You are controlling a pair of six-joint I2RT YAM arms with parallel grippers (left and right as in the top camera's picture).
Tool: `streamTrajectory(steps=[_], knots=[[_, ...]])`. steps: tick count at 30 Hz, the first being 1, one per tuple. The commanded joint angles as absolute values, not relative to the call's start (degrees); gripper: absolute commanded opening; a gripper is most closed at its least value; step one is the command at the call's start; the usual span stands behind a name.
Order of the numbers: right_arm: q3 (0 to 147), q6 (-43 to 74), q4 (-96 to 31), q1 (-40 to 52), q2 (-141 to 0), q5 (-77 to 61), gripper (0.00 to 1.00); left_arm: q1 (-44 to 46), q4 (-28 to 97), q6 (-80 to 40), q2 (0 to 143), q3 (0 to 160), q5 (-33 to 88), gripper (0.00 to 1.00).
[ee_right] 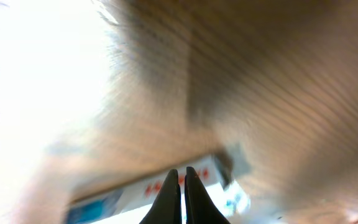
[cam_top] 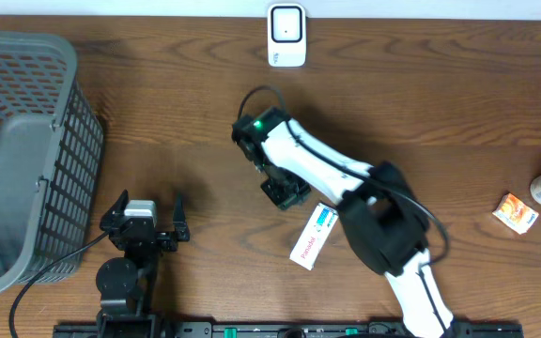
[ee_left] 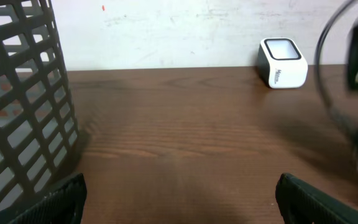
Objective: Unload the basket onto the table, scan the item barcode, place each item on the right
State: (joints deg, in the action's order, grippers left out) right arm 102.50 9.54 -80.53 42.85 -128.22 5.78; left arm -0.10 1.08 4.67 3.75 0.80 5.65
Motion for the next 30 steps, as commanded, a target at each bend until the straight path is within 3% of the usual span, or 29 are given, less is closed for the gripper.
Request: streamTrajectory(steps=[1,5,10,14,16,18,19,21,22,23,25,27,30], knots=[[105.32,22.41,-81.84,42.04,-118.76,3.68,0.02,-0.03,3.51,4.38,3.7,0.27,6.61,0.96],[105.25,31.59,-87.24,40.29,-114.37,4.91,0.02,-0.03,3.51,4.38,3.7,0.27,6.61,0.96],[104.66,33.82,-90.28,38.2,-113.89,7.6,0.02,-0.03,3.51,4.38,3.7,0.27,6.61,0.96],[101.19,34.22,-92.27,37.65,-113.89,5.89,0.24,-0.03,3.51,4.38,3.7,0.27,6.61,0.96],[98.98,38.7,-93.65,37.78,-113.89,5.02,0.27,-0.03,3.51,4.38,3.7,0.27,6.61,0.96],[96.38,43.35,-94.13,38.37,-113.89,3.92,0.47,-0.03,3.49,4.38,3.7,0.27,6.61,0.96],[94.83,46.17,-93.84,38.83,-113.89,3.16,0.62,-0.03,3.49,4.38,3.7,0.27,6.61,0.96],[91.92,50.61,-92.33,39.62,-113.89,1.04,0.72,-0.03,3.49,4.38,3.7,0.27,6.61,0.96],[90.32,51.86,-91.0,39.99,-113.89,-0.49,0.73,-0.03,3.49,4.38,3.7,0.27,6.61,0.96],[88.6,52.53,-89.25,40.38,-113.89,-2.37,0.63,-0.03,3.49,4.38,3.7,0.27,6.61,0.96],[84.9,53.63,-85.52,41.36,-113.89,-5.76,0.26,-0.03,3.49,4.38,3.7,0.27,6.61,0.96],[81.97,55.31,-83.68,42.22,-113.89,-6.57,0.02,-0.03,3.49,4.38,3.7,0.27,6.61,0.96],[79.05,57.25,-83.46,43.68,-113.89,-5.87,0.02,-0.03,3.51,4.38,3.7,0.27,6.61,0.96]])
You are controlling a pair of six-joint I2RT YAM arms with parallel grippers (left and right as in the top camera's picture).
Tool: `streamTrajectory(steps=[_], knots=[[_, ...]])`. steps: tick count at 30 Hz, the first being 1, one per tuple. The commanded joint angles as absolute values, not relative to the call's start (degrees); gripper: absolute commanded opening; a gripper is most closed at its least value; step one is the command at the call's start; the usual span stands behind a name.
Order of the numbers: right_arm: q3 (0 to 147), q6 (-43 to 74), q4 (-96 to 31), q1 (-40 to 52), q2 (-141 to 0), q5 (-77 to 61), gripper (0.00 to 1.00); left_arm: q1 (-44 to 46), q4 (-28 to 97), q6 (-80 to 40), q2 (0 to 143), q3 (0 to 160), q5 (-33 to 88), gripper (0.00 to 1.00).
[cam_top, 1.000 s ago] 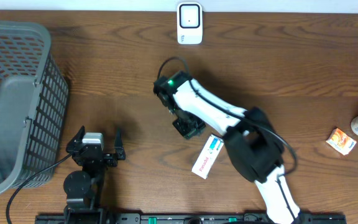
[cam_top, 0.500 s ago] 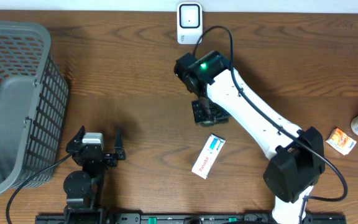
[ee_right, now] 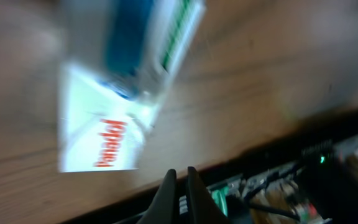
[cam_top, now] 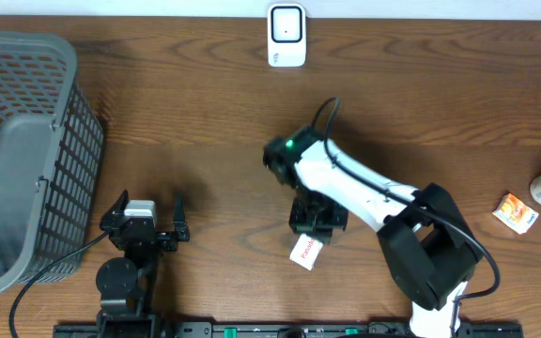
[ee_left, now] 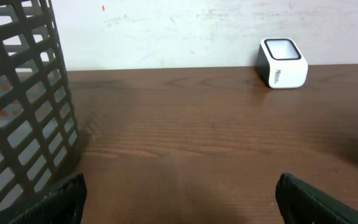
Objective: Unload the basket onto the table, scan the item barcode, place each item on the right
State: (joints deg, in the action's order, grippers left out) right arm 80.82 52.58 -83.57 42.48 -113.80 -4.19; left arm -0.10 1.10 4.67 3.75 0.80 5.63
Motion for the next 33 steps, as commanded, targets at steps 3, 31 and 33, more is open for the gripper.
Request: streamTrajectory(steps=[3,31,33], knots=[[77.56,59.11,-83.24,45.76,-113.89,-4.4,0.02,-0.03,3.49,4.38,3.7,0.27,6.61,0.96],[67.11,56.05,-52.4,48.31,-113.89,-11.49,0.02,-0.03,3.49,4.38,3.7,0.27,6.61,0.96],[67.13,55.35,-51.55,47.72,-113.89,-11.49,0.03,-0.03,3.49,4.38,3.7,0.27,6.61,0.96]])
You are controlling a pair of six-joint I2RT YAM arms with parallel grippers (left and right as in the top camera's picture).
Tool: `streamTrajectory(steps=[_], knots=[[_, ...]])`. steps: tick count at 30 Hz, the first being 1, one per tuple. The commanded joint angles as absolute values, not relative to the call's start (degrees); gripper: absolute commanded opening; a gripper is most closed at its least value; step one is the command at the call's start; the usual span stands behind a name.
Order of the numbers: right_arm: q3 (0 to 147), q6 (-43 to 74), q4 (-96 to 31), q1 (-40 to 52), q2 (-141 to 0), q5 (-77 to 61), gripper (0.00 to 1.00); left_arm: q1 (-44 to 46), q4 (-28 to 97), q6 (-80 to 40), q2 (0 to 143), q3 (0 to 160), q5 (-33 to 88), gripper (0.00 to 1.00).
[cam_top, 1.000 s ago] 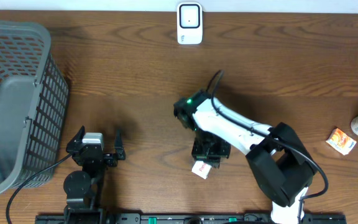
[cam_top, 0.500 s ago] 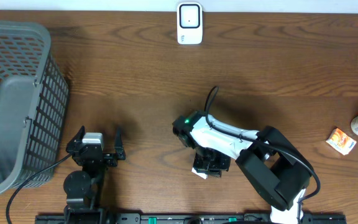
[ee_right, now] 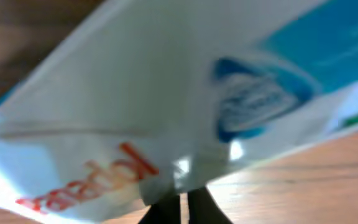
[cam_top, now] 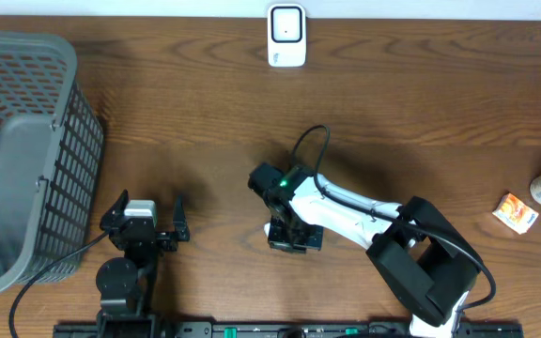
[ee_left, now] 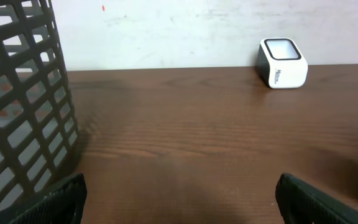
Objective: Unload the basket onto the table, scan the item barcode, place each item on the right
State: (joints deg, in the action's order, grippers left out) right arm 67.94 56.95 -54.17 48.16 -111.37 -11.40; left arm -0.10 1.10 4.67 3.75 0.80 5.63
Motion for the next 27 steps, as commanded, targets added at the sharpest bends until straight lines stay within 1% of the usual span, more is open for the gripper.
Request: streamTrajectory(steps=[1,2,4,6,12,16,20,22,23,24,26,27], knots=[[67.16,54.61,-51.42,47.46,-113.89,-11.49,0.04,-0.03,3.49,4.38,3.7,0.27,6.61,0.96],[67.22,53.41,-51.4,47.18,-113.89,-11.49,0.04,-0.03,3.49,4.38,3.7,0.27,6.61,0.96],[67.53,50.09,-51.27,46.85,-113.89,-11.46,0.09,-0.03,3.51,4.38,3.7,0.27,6.61,0.96],[68.23,45.69,-50.46,46.52,-113.89,-11.46,0.17,-0.03,3.49,4.38,3.7,0.27,6.61,0.96],[73.56,34.65,-48.64,44.47,-113.89,-10.17,0.32,-0.03,3.49,4.38,3.7,0.27,6.61,0.96],[76.69,28.03,-49.17,43.79,-113.89,-10.17,0.32,-0.03,3.49,4.38,3.7,0.27,6.61,0.96],[80.2,20.58,-54.43,43.81,-113.89,-11.31,0.32,-0.03,3.49,4.38,3.7,0.27,6.61,0.96],[82.65,16.36,-58.54,43.92,-113.78,-11.22,0.34,-0.03,3.49,4.38,3.7,0.27,6.61,0.96],[84.16,13.89,-60.99,43.92,-113.75,-11.22,0.38,-0.03,3.51,4.38,3.7,0.27,6.61,0.96],[85.52,11.79,-62.96,43.92,-113.71,-11.22,0.46,-0.03,3.49,4.38,3.7,0.27,6.61,0.96],[87.81,6.94,-65.87,43.92,-113.71,-11.14,0.88,-0.03,3.49,4.38,3.7,0.27,6.61,0.96],[88.77,3.66,-66.98,43.9,-113.71,-10.7,0.99,-0.03,3.49,4.38,3.7,0.27,6.61,0.96]])
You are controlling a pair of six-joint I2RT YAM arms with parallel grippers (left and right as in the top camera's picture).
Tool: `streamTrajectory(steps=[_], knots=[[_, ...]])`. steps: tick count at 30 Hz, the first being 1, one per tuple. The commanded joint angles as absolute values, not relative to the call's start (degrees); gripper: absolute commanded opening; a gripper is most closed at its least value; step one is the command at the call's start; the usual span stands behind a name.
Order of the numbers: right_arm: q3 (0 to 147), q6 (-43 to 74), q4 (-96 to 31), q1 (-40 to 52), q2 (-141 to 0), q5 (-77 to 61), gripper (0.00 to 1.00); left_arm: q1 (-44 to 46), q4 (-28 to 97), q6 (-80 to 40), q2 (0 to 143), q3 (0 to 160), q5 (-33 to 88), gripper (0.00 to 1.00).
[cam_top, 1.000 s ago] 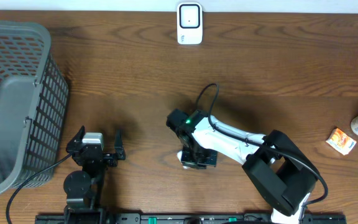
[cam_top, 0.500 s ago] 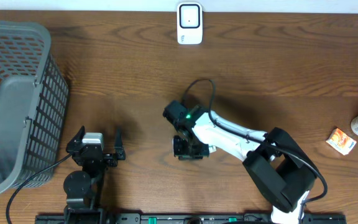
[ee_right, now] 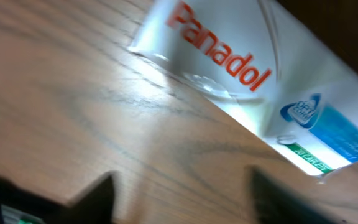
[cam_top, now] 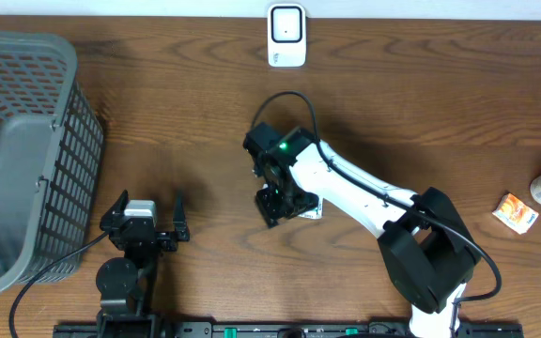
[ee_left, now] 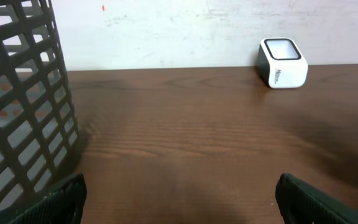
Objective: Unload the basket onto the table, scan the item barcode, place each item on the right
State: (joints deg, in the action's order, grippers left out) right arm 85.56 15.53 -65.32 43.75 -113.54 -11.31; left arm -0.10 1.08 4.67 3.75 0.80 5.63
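The item is a white and blue Panadol box (ee_right: 272, 81), lying flat on the wood table just ahead of my right gripper (ee_right: 185, 196). That gripper is open, its two dark fingers (ee_right: 95, 193) blurred at the bottom of the right wrist view, nothing between them. From overhead the right gripper (cam_top: 285, 202) covers most of the box (cam_top: 311, 209). The white scanner (cam_top: 286, 36) stands at the table's far edge, also the scanner (ee_left: 283, 63) in the left wrist view. My left gripper (ee_left: 179, 202) rests open and empty near the front left.
A grey mesh basket (cam_top: 22, 155) fills the left side, close to the left arm. At the right edge stand a green-capped bottle and an orange packet (cam_top: 515, 211). The table's front edge lies just behind both arm bases.
My right gripper was shut with its tips close against the box; now it is open and sits a little farther from the front edge, the box lying flat ahead of it. Left arm unchanged.
The box lay diagonally near the front centre while my shut right gripper hovered beyond it. Then the shut gripper was over the box, then low and left with the box filling its view. Now the gripper is open and the box lies slightly farther back.
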Motion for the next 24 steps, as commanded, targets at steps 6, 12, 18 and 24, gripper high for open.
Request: streamTrajectory(steps=[6,12,18,24], knots=[[89.27,-7.25,-66.74,42.54,-113.71,-4.43,0.99,-0.03,3.49,4.38,3.7,0.27,6.61,0.96],[89.12,-15.2,-64.53,41.43,-113.73,4.43,0.99,-0.03,3.49,4.38,3.7,0.27,6.61,0.96],[89.03,-20.38,-64.05,41.28,-113.78,0.64,0.99,-0.03,3.49,4.38,3.7,0.27,6.61,0.96],[89.01,-22.46,-63.81,41.28,-114.41,-0.97,0.97,-0.03,3.49,4.38,3.7,0.27,6.61,0.96]])
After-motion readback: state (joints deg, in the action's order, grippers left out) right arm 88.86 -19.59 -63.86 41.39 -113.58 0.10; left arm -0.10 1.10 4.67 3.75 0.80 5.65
